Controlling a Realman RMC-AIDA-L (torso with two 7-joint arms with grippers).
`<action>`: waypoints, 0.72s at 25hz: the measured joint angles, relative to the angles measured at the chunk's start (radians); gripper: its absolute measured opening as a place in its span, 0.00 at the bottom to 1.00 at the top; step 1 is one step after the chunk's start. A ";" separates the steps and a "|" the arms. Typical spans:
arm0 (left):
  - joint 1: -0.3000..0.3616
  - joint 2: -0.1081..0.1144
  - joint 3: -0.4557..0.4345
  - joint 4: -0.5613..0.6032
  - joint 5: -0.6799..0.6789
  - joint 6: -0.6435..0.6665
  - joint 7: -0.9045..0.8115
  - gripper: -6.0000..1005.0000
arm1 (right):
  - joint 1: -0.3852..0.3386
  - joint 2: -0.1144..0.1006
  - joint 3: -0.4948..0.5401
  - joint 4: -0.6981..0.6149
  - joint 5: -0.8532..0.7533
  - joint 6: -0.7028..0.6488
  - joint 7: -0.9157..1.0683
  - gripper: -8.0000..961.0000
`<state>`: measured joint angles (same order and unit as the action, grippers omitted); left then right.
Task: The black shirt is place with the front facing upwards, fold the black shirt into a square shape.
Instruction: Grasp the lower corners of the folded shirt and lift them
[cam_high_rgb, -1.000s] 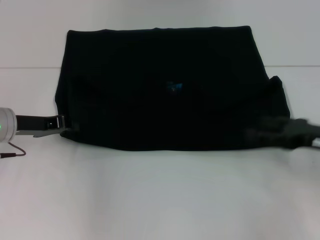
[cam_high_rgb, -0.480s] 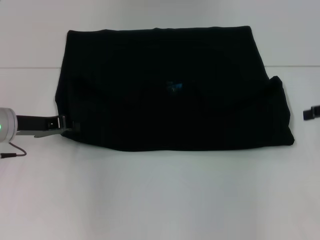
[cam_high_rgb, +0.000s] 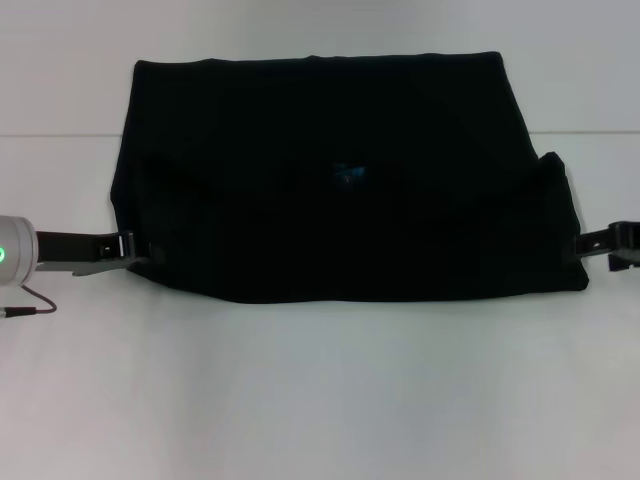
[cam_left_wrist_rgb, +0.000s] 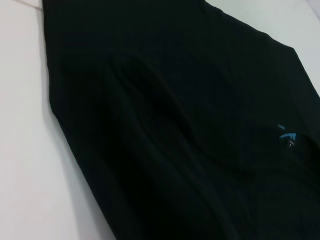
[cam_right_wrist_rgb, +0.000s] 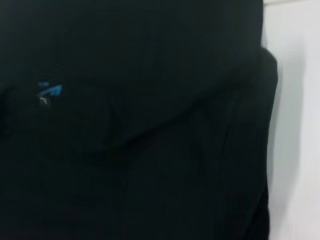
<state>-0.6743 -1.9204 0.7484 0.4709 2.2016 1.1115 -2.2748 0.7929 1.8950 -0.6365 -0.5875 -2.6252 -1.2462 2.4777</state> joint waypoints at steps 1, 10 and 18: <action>0.000 0.000 0.000 0.000 0.000 0.000 0.000 0.04 | 0.003 0.004 0.000 0.009 0.000 0.010 0.000 0.88; 0.000 -0.003 0.000 0.000 -0.002 0.003 0.000 0.04 | 0.019 0.031 -0.011 0.017 0.003 0.025 -0.003 0.86; 0.002 -0.002 -0.008 0.000 -0.005 0.014 0.007 0.04 | 0.015 0.047 -0.011 -0.002 0.001 0.034 -0.023 0.85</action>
<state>-0.6720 -1.9225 0.7409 0.4709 2.1971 1.1251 -2.2674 0.8075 1.9417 -0.6474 -0.5895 -2.6244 -1.2125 2.4545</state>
